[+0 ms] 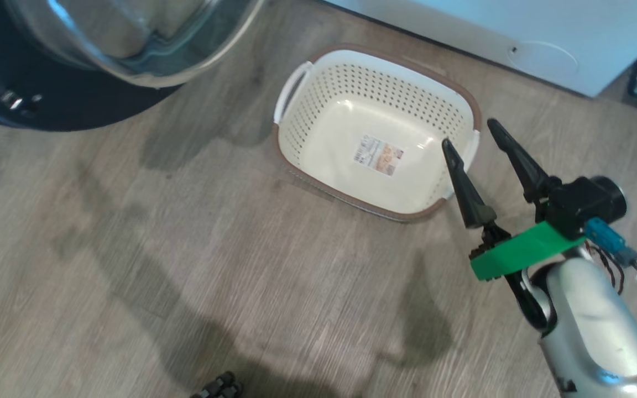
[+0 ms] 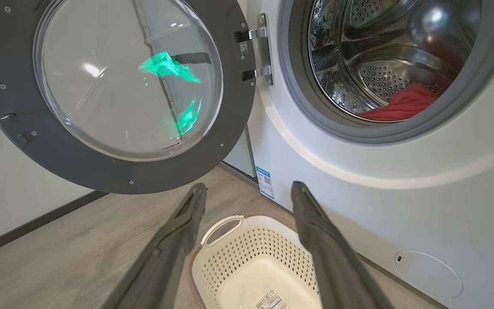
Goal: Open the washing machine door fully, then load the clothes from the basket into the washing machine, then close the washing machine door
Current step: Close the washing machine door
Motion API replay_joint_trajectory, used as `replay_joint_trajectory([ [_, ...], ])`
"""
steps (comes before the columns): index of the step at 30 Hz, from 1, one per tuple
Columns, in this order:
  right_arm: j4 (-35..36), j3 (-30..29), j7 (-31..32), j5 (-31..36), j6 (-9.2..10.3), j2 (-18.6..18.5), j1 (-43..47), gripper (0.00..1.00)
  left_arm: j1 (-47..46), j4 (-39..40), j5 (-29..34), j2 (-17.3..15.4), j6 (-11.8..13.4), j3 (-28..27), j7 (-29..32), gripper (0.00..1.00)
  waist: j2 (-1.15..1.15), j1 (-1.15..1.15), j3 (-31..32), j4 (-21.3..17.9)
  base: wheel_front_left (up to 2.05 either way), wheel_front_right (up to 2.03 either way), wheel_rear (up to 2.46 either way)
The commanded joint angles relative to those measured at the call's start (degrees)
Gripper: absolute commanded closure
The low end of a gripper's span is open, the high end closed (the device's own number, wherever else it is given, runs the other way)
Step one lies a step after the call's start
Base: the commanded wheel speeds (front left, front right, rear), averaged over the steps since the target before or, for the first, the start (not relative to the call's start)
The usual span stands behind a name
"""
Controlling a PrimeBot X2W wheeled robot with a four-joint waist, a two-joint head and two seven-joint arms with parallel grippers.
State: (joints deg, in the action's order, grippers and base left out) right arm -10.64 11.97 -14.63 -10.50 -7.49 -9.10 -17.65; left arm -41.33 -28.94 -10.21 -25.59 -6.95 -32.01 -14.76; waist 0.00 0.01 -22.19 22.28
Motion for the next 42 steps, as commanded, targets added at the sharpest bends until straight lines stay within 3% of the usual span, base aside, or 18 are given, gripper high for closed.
replay_joint_trajectory([
  [1, 1.9, 1.6, -0.37, 0.38, 0.0, 0.23, -1.23, 0.0, -1.99, -0.82, -1.04, -4.78, -0.11, -2.54, -0.24, 1.0, 0.0, -0.01, -1.23, -1.51, 0.0, 0.0, 0.0],
  [7, 1.91, 1.53, -0.37, 0.4, 0.0, 0.18, -1.99, 0.0, -11.3, -21.04, -10.32, -7.46, -0.26, -8.85, 2.28, 1.0, 0.0, -0.01, -2.28, -3.15, 0.0, 0.0, 0.0],
  [10, 1.87, 1.45, -0.37, 0.41, 0.0, 0.32, -2.04, 0.0, -16.36, -28.76, -18.3, -7.58, -0.39, -13.82, 7.65, 1.0, 0.0, -0.01, -2.38, -3.55, 0.0, 0.0, 0.0],
  [14, 1.79, 1.53, -0.37, 0.4, 0.0, 0.82, -2.13, 0.0, -20.14, -33.79, -26.04, -6.61, -0.5, -15.8, 16.69, 1.0, 0.0, -0.01, -2.26, -3.92, 0.0, 0.0, 0.0],
  [25, 1.3, 1.88, -0.37, -0.06, 0.0, 1.77, -2.23, 0.0, -17.87, -28.18, -41.59, -1.63, -0.53, -12.24, 35.44, 1.0, 0.0, -0.01, -0.58, -4.43, 0.0, 0.0, 0.0],
  [42, 0.39, 2.1, -0.37, -1.32, 0.0, 3.82, -0.09, 0.0, -7.51, -17.75, -53.92, 2.8, -0.53, -3.62, 51.84, 1.0, 0.0, -0.01, 5.58, -5.7, 0.0, 0.0, 0.0],
])
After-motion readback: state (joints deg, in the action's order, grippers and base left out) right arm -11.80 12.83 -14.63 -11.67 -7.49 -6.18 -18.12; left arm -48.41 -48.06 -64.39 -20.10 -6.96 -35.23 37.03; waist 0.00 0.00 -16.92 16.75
